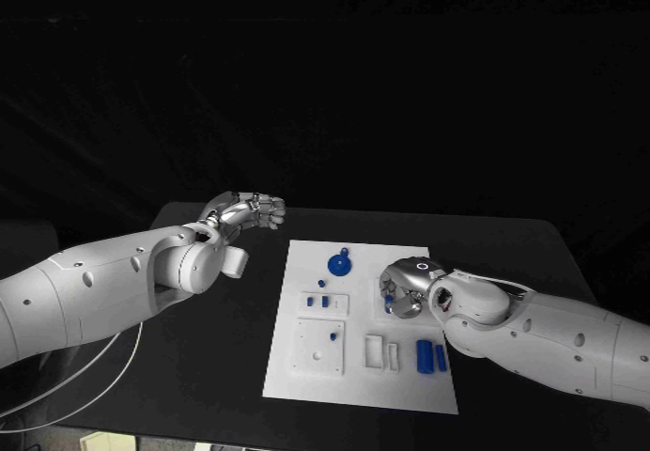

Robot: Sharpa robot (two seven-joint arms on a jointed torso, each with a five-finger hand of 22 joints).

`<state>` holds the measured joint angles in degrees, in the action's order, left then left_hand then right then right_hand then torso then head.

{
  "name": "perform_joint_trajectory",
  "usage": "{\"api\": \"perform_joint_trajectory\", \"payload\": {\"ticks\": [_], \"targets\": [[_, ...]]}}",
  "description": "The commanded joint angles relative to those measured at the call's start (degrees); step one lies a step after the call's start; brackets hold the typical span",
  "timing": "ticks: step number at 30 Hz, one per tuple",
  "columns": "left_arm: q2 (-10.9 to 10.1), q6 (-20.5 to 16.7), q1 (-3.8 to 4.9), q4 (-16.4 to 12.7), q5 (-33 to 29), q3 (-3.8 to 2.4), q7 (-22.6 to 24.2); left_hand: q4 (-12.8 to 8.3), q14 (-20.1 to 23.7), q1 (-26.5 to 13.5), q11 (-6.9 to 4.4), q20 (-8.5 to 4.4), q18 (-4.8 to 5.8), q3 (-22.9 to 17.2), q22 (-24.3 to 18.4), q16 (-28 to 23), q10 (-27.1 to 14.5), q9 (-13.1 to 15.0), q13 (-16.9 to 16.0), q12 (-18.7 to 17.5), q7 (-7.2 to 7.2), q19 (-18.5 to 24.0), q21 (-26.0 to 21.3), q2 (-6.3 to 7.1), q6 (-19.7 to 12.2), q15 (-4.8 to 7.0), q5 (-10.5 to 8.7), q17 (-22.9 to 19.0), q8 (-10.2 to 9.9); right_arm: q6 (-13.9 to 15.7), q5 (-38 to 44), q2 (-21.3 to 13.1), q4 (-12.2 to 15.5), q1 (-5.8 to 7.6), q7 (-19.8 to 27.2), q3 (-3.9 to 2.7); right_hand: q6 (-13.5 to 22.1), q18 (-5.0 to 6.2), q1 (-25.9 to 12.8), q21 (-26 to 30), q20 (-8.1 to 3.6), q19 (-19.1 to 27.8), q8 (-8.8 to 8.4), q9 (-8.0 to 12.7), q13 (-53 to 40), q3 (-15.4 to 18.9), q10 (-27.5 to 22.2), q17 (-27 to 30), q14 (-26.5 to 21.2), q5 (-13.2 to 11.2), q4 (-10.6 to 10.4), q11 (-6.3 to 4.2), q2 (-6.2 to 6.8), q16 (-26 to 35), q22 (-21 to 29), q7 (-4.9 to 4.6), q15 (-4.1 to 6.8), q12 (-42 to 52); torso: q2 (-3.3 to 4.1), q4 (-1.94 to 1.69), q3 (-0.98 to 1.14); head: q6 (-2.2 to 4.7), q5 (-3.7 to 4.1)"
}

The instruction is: Assemble the parts on the task board

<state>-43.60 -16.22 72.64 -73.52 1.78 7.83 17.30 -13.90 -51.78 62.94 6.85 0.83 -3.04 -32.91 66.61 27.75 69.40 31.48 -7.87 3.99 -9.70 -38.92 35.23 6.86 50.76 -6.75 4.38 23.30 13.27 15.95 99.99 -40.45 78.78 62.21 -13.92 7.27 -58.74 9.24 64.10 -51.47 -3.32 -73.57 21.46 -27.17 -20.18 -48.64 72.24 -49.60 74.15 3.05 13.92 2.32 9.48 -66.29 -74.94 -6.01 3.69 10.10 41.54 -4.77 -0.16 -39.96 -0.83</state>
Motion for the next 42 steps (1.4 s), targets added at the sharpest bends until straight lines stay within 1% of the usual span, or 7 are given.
{"api": "perform_joint_trajectory", "payload": {"ticks": [1,10,21,25,32,40,42], "targets": [[0.14,0.4,0.07,0.07,-0.21,-0.05,0.66,0.17,0.21,0.06,-0.02,0.36,-0.91,0.18,0.08,-0.26,-0.37,-0.08,0.07,0.11,0.06,0.02,-0.34,-0.35,-0.49,-0.19,-0.21,0.07,0.25,3.35,-0.91,-0.48,0.88,0.0,0.14,-0.27,-0.69,5.76,-0.11,-0.39,-0.37,-0.09,0.4,-0.82,-0.12,-0.61,1.35,0.07,-0.17,-0.2,0.09,-0.18,-0.35,-0.21,-1.01,0.06,0.57,0.36,-0.02,0.02,0.03,0.07,-0.2],[0.08,0.31,0.07,0.17,-0.21,-0.05,0.68,0.2,0.22,0.09,-0.05,0.36,-0.92,0.15,0.1,-0.32,-0.34,-0.09,0.06,0.13,0.08,0.02,-0.38,-0.42,-0.47,-0.19,-0.18,0.12,0.28,4.37,-4.63,-2.81,5.63,0.05,1.23,-3.03,-0.99,5.76,-0.41,-0.47,-0.51,-0.33,0.46,-0.93,-0.49,-1.26,1.54,0.1,0.01,-0.2,0.29,-0.31,-0.24,-0.19,-0.96,0.18,0.71,0.53,-0.02,0.08,-0.01,0.24,-0.37],[0.23,0.51,0.07,0.54,-0.21,-0.05,0.73,0.21,0.2,0.15,-0.12,0.36,-0.92,0.14,0.13,-0.4,-0.26,-0.1,0.05,0.18,0.1,0.01,-0.43,-0.47,-0.42,-0.18,-0.15,0.21,0.34,4.87,-5.39,-0.52,8.83,0.04,2.37,-3.12,-1.07,5.76,-0.55,-0.46,-0.57,-0.35,0.43,-0.96,-0.66,-1.56,1.47,0.14,0.04,-0.17,0.53,-0.33,-0.32,-0.12,-0.93,0.21,0.73,0.51,-0.03,0.09,0.05,0.4,-1.26],[0.34,0.46,0.07,0.56,-0.21,-0.05,0.78,0.21,0.19,0.15,-0.15,0.36,-0.92,0.16,0.15,-0.42,-0.21,-0.1,0.04,0.21,0.12,0.0,-0.45,-0.46,-0.38,-0.17,-0.16,0.26,0.37,5.19,-4.35,1.25,9.3,-0.06,2.63,-2.74,-1.08,5.76,-0.59,-0.46,-0.58,-0.35,0.42,-0.97,-0.69,-1.6,1.46,0.14,0.04,-0.17,0.59,-0.33,-0.36,-0.1,-0.93,0.22,0.73,0.51,0.01,0.05,0.03,0.26,-1.68],[0.65,0.44,0.07,0.5,-0.21,-0.05,0.84,0.21,0.18,0.16,-0.18,0.36,-0.92,0.18,0.17,-0.46,-0.18,-0.1,0.04,0.22,0.13,-0.01,-0.47,-0.44,-0.36,-0.16,-0.17,0.3,0.4,5.01,-2.78,4.43,9.71,-1.23,2.92,-1.43,-1.1,5.76,-0.64,-0.45,-0.6,-0.36,0.4,-0.98,-0.75,-1.66,1.46,0.15,0.06,-0.16,0.7,-0.33,-0.44,-0.08,-0.92,0.22,0.73,0.51,0.0,0.01,-0.01,0.26,-2.36],[1.14,0.39,0.07,0.53,-0.21,-0.05,0.88,0.2,0.17,0.18,-0.2,0.35,-0.92,0.19,0.18,-0.5,-0.15,-0.11,0.04,0.23,0.15,-0.02,-0.5,-0.43,-0.34,-0.15,-0.18,0.35,0.43,4.13,-0.13,8.27,7.92,-3.04,3.14,0.97,-1.11,5.76,-0.69,-0.45,-0.62,-0.38,0.38,-0.99,-0.81,-1.71,1.45,0.16,0.08,-0.15,0.85,-0.33,-0.49,-0.07,-0.91,0.22,0.73,0.51,0.0,-0.04,-0.06,0.06,-2.94],[1.16,0.44,0.07,0.46,-0.21,-0.05,0.88,0.2,0.16,0.19,-0.2,0.35,-0.92,0.19,0.19,-0.51,-0.14,-0.11,0.04,0.23,0.15,-0.02,-0.5,-0.43,-0.33,-0.14,-0.18,0.36,0.43,4.02,0.59,8.82,7.43,-3.49,3.14,1.26,-1.11,5.76,-0.7,-0.45,-0.62,-0.39,0.37,-0.99,-0.83,-1.72,1.44,0.16,0.08,-0.16,0.88,-0.33,-0.51,-0.06,-0.91,0.22,0.73,0.5,0.0,-0.11,-0.05,0.06,-2.97]]}}
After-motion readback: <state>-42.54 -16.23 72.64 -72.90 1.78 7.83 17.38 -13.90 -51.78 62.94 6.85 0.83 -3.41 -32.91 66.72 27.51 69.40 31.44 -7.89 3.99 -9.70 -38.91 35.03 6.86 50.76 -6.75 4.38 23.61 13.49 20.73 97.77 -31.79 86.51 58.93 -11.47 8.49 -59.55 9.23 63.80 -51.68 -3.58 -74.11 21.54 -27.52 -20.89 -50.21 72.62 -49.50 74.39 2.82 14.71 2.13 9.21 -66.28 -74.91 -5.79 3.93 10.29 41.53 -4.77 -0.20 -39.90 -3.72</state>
